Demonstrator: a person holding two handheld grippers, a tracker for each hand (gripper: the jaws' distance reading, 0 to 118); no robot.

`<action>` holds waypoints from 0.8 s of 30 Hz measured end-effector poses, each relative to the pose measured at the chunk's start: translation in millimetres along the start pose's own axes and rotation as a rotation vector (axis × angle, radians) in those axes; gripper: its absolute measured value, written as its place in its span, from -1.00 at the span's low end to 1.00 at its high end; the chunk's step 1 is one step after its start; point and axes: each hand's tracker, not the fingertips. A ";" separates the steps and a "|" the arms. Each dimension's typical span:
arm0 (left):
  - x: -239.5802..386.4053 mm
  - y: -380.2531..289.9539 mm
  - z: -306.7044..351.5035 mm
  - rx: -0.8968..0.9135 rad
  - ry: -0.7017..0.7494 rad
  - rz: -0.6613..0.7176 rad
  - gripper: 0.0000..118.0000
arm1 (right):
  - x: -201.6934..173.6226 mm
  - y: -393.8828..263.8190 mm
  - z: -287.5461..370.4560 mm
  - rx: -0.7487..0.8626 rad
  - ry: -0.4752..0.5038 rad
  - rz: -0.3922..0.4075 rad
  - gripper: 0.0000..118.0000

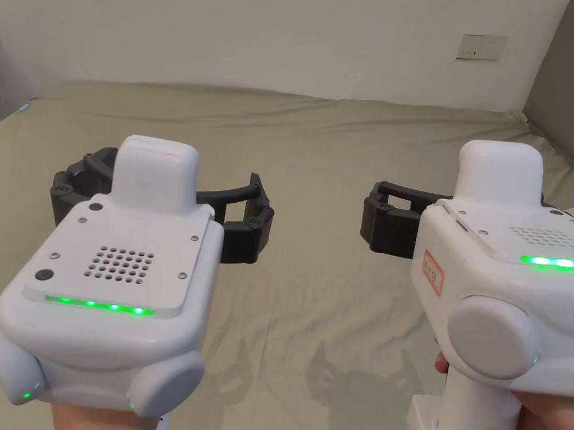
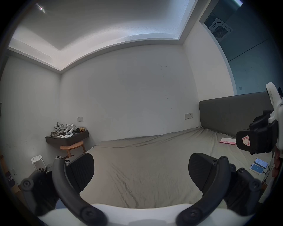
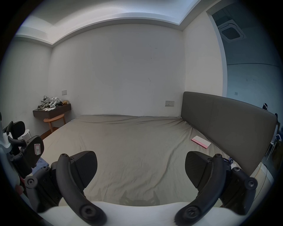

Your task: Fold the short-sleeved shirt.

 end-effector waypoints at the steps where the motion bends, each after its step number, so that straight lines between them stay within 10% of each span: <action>1: 0.0 0.0 -0.3 -0.002 0.000 0.000 1.00 | 0.1 0.4 -0.5 -0.007 0.012 -0.002 0.97; 24: 1.2 -1.8 3.3 0.022 0.026 0.020 1.00 | -4.5 -19.2 15.2 0.223 0.041 0.199 0.97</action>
